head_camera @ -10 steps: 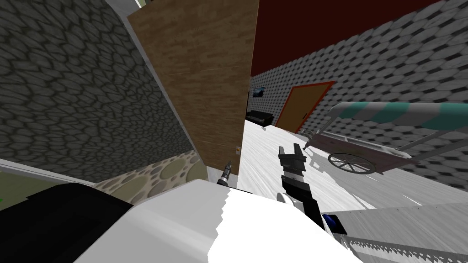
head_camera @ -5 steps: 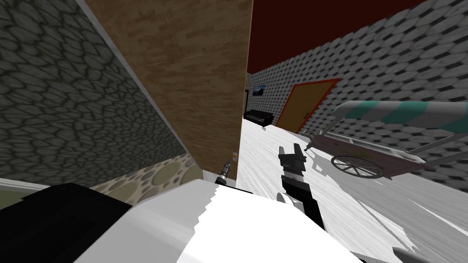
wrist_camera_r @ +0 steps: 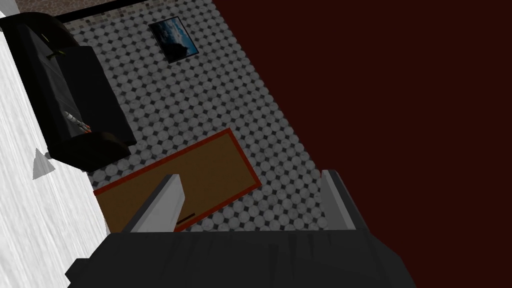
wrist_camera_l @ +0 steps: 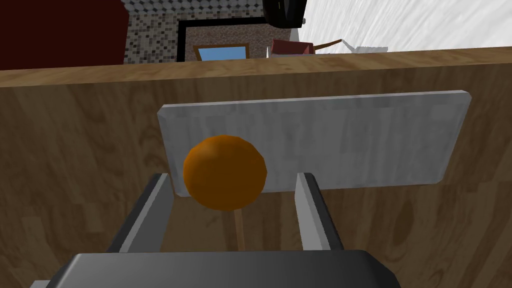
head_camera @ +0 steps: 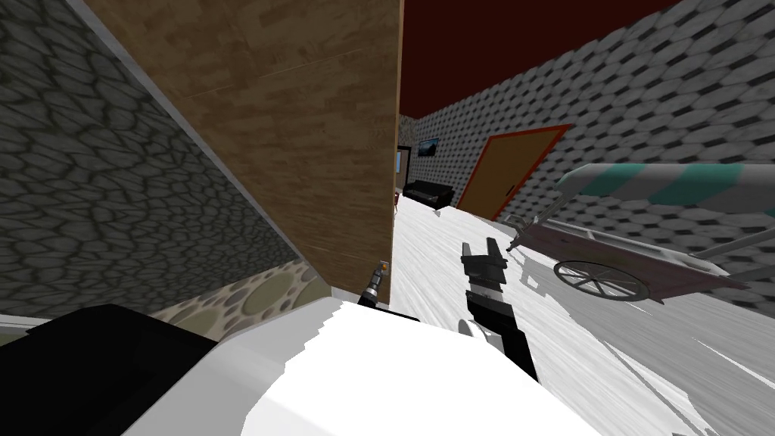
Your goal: Push the door open
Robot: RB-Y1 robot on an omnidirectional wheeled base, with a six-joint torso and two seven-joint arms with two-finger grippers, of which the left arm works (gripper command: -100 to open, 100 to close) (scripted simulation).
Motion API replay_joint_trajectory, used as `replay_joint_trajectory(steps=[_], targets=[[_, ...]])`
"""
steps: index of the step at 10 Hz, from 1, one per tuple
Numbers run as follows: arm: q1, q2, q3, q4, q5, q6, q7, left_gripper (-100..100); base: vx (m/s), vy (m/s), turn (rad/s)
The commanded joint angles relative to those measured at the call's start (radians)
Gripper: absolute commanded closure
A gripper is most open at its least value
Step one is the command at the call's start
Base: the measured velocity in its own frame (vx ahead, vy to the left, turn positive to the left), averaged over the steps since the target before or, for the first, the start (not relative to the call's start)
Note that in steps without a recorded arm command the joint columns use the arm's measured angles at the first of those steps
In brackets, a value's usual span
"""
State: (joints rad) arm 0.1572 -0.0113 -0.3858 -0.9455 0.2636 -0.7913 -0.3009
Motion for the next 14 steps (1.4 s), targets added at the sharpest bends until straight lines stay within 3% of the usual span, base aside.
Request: replay_joint_trajectory(steps=[1, 5, 6, 11, 12, 14], targets=[[0.001, 0.001, 0.0, 0.0, 0.0, 0.002, 0.0, 100, -0.039, 0.008, -0.01], [0.001, 0.001, 0.0, 0.0, 0.0, 0.002, 0.0, 100, -0.014, 0.003, -0.002], [-0.001, 0.021, 0.02, 0.0, 0.012, 0.004, -0.003, 100, 0.088, -0.068, 0.063], [-0.008, 0.035, 0.075, -0.004, 0.045, 0.006, -0.01, 100, 0.169, -0.097, 0.087], [-0.013, 0.041, 0.037, 0.002, 0.046, 0.007, -0.014, -100, 0.076, -0.046, 0.231], [-0.027, 0.05, -0.001, 0.017, 0.056, 0.006, -0.015, -100, -0.075, 0.036, 0.221]])
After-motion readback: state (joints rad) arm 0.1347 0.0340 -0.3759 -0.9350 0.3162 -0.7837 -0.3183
